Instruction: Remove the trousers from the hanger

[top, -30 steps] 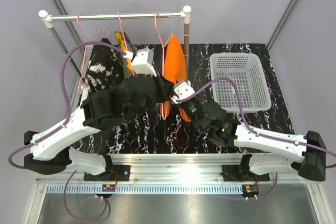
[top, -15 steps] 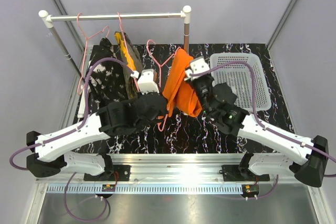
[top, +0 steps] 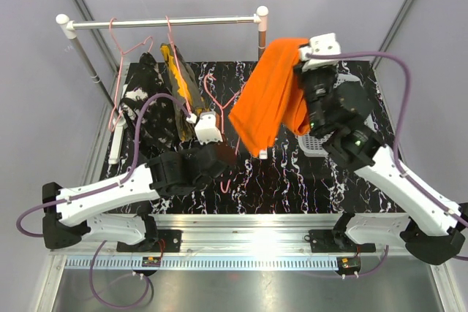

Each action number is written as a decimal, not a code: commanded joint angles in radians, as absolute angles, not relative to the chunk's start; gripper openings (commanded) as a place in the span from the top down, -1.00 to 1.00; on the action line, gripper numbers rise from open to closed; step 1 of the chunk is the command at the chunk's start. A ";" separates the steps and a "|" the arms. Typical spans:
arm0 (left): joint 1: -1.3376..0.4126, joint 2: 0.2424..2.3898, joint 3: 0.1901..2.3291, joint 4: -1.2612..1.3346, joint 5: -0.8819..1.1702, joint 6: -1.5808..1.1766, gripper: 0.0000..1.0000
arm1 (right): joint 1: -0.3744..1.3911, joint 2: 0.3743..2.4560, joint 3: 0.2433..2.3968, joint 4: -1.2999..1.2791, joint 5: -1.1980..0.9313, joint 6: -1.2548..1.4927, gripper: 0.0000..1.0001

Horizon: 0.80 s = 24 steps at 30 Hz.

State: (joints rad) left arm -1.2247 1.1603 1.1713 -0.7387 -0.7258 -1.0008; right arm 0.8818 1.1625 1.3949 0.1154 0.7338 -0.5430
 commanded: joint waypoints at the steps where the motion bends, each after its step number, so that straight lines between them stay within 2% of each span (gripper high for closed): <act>1: -1.223 1.164 1.155 -0.693 -0.730 -1.028 1.00 | 0.842 1.121 1.567 0.177 0.825 -0.558 1.00; 6: -1.223 1.160 1.146 -0.699 -0.730 -1.026 1.00 | 0.818 1.114 1.600 0.176 0.946 -0.696 1.00; 10: -1.223 1.132 1.134 -0.706 -0.738 -1.016 1.00 | 0.755 1.100 1.519 0.256 1.005 -0.833 1.00; 15: -1.223 1.095 1.134 -0.727 -0.747 -0.989 1.00 | 0.533 1.103 1.329 0.377 1.055 -0.994 1.00; 18: -1.223 1.066 1.121 -0.730 -0.752 -0.963 1.00 | 0.427 1.124 1.182 0.405 1.097 -0.964 1.00; 21: -1.223 1.045 1.115 -0.735 -0.750 -0.945 1.00 | 0.365 1.152 1.119 0.382 1.121 -0.901 1.00; 24: -1.223 1.029 1.109 -0.747 -0.753 -0.936 1.00 | 0.344 1.199 1.077 0.469 1.135 -0.894 1.00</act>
State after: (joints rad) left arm -1.2247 1.0611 1.1168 -0.7692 -0.7158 -0.9592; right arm 0.3580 1.2015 1.0664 0.2523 1.1160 -0.9051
